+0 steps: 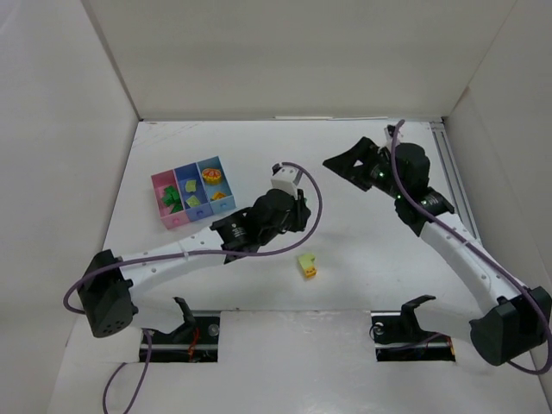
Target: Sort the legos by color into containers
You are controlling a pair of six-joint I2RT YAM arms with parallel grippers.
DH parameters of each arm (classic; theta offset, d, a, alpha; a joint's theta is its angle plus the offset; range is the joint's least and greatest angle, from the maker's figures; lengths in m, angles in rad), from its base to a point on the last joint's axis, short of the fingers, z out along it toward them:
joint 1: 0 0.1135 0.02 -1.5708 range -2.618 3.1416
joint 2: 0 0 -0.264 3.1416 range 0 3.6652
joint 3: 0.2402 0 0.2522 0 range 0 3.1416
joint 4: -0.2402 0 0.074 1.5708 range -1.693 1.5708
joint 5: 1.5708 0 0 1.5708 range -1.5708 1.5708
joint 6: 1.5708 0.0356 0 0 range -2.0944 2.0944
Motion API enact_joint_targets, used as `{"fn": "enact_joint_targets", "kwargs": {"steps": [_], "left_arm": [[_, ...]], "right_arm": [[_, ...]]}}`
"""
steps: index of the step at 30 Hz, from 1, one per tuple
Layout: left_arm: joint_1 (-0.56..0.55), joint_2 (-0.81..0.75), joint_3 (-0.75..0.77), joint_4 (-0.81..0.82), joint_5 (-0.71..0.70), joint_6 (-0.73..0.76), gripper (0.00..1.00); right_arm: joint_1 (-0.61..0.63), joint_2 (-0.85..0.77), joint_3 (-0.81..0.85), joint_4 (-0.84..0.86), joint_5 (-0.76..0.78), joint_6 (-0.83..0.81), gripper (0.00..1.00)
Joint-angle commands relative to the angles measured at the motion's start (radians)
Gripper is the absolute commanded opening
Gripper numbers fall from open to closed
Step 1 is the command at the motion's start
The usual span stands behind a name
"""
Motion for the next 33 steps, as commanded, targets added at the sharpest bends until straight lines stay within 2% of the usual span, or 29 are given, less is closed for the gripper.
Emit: {"fn": "enact_joint_targets", "kwargs": {"steps": [1, 2, 5, 6, 8, 9, 11, 14, 17, 19, 25, 31, 32, 33], "left_arm": [[0.052, 0.007, 0.073, -0.092, -0.043, -0.056, 0.03], [0.139, 0.016, 0.084, -0.124, -0.043, -0.105, 0.02], [0.304, 0.032, 0.095, -0.212, -0.020, -0.155, 0.00], [0.403, 0.032, 0.095, -0.227, -0.020, -0.179, 0.00], [0.500, 0.012, 0.086, -0.264, -0.032, -0.204, 0.03], [0.602, 0.012, 0.086, -0.264, -0.003, -0.204, 0.03], [0.697, 0.012, 0.061, -0.273, 0.015, -0.225, 0.04], [0.855, 0.012, 0.050, -0.311, 0.006, -0.239, 0.04], [1.010, 0.045, 0.050, -0.285, 0.072, -0.208, 0.05], [1.062, 0.067, 0.061, -0.285, 0.118, -0.184, 0.05], [1.114, 0.121, 0.111, -0.302, 0.090, -0.165, 0.07], [1.189, 0.153, 0.112, -0.308, 0.123, -0.165, 0.21], [1.189, 0.153, 0.112, -0.299, 0.123, -0.152, 0.28], [1.189, 0.153, 0.112, -0.299, 0.123, -0.152, 0.30]], "right_arm": [[-0.053, -0.078, -0.001, 0.019, -0.010, -0.063, 0.80], [-0.066, -0.090, -0.014, 0.009, -0.010, -0.075, 0.80], [-0.115, -0.141, -0.066, -0.045, -0.020, -0.140, 0.82], [-0.133, -0.153, -0.086, -0.068, -0.011, -0.164, 0.82], [-0.133, -0.175, -0.098, -0.148, 0.015, -0.262, 0.82], [-0.133, -0.187, -0.098, -0.193, 0.068, -0.287, 0.83], [-0.133, -0.198, -0.122, -0.301, 0.128, -0.342, 0.84], [-0.142, -0.212, -0.165, -0.356, 0.193, -0.382, 0.86], [-0.142, -0.257, -0.193, -0.396, 0.227, -0.405, 0.89], [-0.142, -0.267, -0.193, -0.435, 0.256, -0.416, 0.89], [-0.142, -0.276, -0.193, -0.482, 0.308, -0.425, 0.89], [-0.152, -0.254, -0.193, -0.519, 0.329, -0.416, 0.89], [-0.152, -0.254, -0.193, -0.519, 0.329, -0.416, 0.89], [-0.152, -0.254, -0.193, -0.528, 0.329, -0.416, 0.89]]}}
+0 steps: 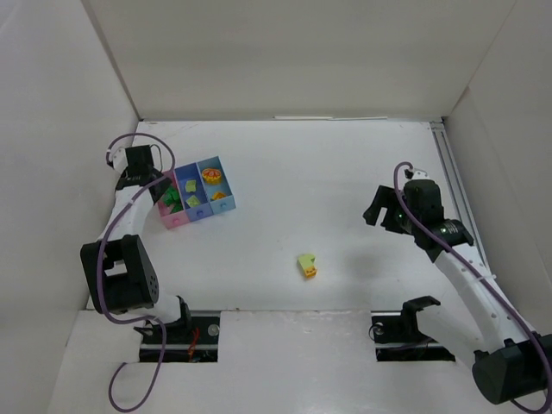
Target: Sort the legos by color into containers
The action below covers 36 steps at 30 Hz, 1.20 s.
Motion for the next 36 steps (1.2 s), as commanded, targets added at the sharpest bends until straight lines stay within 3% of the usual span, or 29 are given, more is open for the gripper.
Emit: {"fn": "enact_joint_targets", "kwargs": {"steps": [1, 6, 11, 13, 17, 22, 26, 29, 34, 36], "left_arm": [[0.003, -0.011, 0.045, -0.001, 0.020, 0.019, 0.31], [0.003, 0.000, 0.045, -0.002, 0.023, 0.048, 0.36], [0.003, -0.011, 0.045, 0.008, 0.045, 0.066, 0.47], [0.003, -0.024, 0.035, 0.019, 0.083, 0.083, 0.75], [-0.047, -0.124, -0.036, 0.088, 0.223, 0.109, 1.00], [-0.283, -0.273, -0.119, 0.136, 0.241, 0.091, 1.00], [-0.403, -0.335, -0.139, 0.075, 0.176, 0.080, 1.00], [-0.478, -0.381, -0.160, 0.051, 0.128, 0.045, 1.00], [-0.487, -0.453, -0.183, 0.016, 0.108, 0.010, 1.00], [-0.487, -0.485, -0.209, 0.016, 0.108, -0.002, 1.00]], "right_arm": [[-0.008, -0.003, 0.007, -0.025, 0.029, -0.011, 0.89], [-0.008, -0.012, -0.034, -0.034, 0.029, -0.023, 0.89], [-0.008, -0.046, -0.059, -0.021, -0.048, -0.106, 0.89], [0.035, -0.058, -0.071, -0.010, -0.068, -0.161, 0.89], [0.203, -0.029, -0.062, 0.022, -0.080, -0.233, 0.88], [0.562, 0.128, -0.034, 0.094, 0.085, -0.212, 0.86], [0.726, 0.329, 0.057, 0.145, 0.139, -0.221, 0.82], [0.816, 0.474, 0.143, 0.145, 0.203, -0.230, 0.77], [0.837, 0.642, 0.249, 0.038, 0.299, -0.131, 0.76], [0.837, 0.653, 0.259, 0.022, 0.312, -0.086, 0.66]]}}
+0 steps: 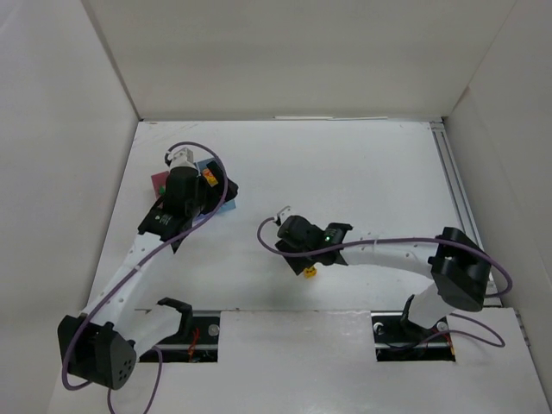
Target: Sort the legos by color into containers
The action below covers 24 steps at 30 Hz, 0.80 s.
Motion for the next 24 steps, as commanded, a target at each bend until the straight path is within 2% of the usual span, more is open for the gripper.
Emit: {"fn": "enact_joint_targets", "kwargs": {"steps": [1, 6, 10, 16, 24], "left_arm": [[-0.001, -0.063, -0.023, -0.015, -0.034, -0.034, 1.00], [-0.001, -0.074, -0.023, -0.015, -0.034, -0.034, 1.00], [-0.001, -0.054, -0.023, -0.006, -0.034, -0.034, 1.00], [-0.001, -0.045, -0.023, -0.006, -0.025, -0.034, 1.00], [-0.001, -0.045, -0.023, -0.006, -0.025, -0.034, 1.00]], "right_arm": [[-0.003, 0.015, 0.046, -0.045, 0.083, 0.105, 0.64], [-0.003, 0.015, 0.026, -0.080, 0.049, 0.168, 0.61], [0.017, 0.006, 0.002, -0.080, 0.029, 0.182, 0.69], [0.028, 0.015, -0.034, -0.077, 0.029, 0.191, 0.69], [0.028, 0.053, -0.034, -0.042, 0.067, 0.222, 0.61]]}}
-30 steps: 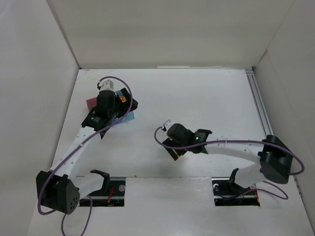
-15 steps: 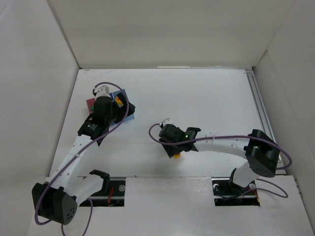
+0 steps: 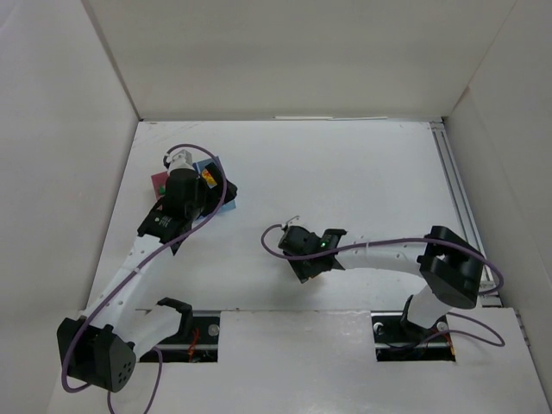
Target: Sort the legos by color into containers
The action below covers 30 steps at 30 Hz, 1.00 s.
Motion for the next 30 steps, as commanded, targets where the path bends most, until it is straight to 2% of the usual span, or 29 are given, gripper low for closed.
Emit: {"fn": "enact_joint_targets", "kwargs": {"steps": [1, 13, 19, 22, 25, 26, 28, 30], "left_arm": [[-0.002, -0.006, 0.003, 0.012, -0.007, -0.005, 1.00], [-0.002, -0.006, 0.003, 0.012, 0.004, -0.005, 1.00], [-0.002, -0.006, 0.003, 0.032, 0.048, 0.015, 1.00], [-0.002, -0.006, -0.006, 0.078, 0.166, 0.042, 1.00], [-0.002, 0.003, -0.042, 0.133, 0.362, 0.070, 1.00], [-0.002, 0.003, -0.057, 0.192, 0.420, 0.084, 1.00], [-0.002, 0.012, -0.095, 0.263, 0.592, 0.084, 1.00], [-0.011, 0.026, -0.173, 0.429, 0.738, 0.062, 1.00]], "right_arm": [[0.007, -0.002, -0.006, 0.045, 0.037, 0.031, 0.60], [0.007, -0.011, -0.046, 0.114, 0.037, -0.007, 0.48], [0.007, -0.066, -0.083, 0.134, 0.058, -0.045, 0.27], [0.007, -0.144, -0.136, 0.179, 0.035, -0.145, 0.15], [0.007, -0.310, -0.202, 0.266, -0.046, -0.300, 0.11], [0.007, -0.410, -0.219, 0.316, -0.072, -0.373, 0.09], [0.007, -0.512, -0.251, 0.363, -0.138, -0.438, 0.09], [0.007, -0.645, -0.276, 0.412, -0.183, -0.530, 0.09]]}}
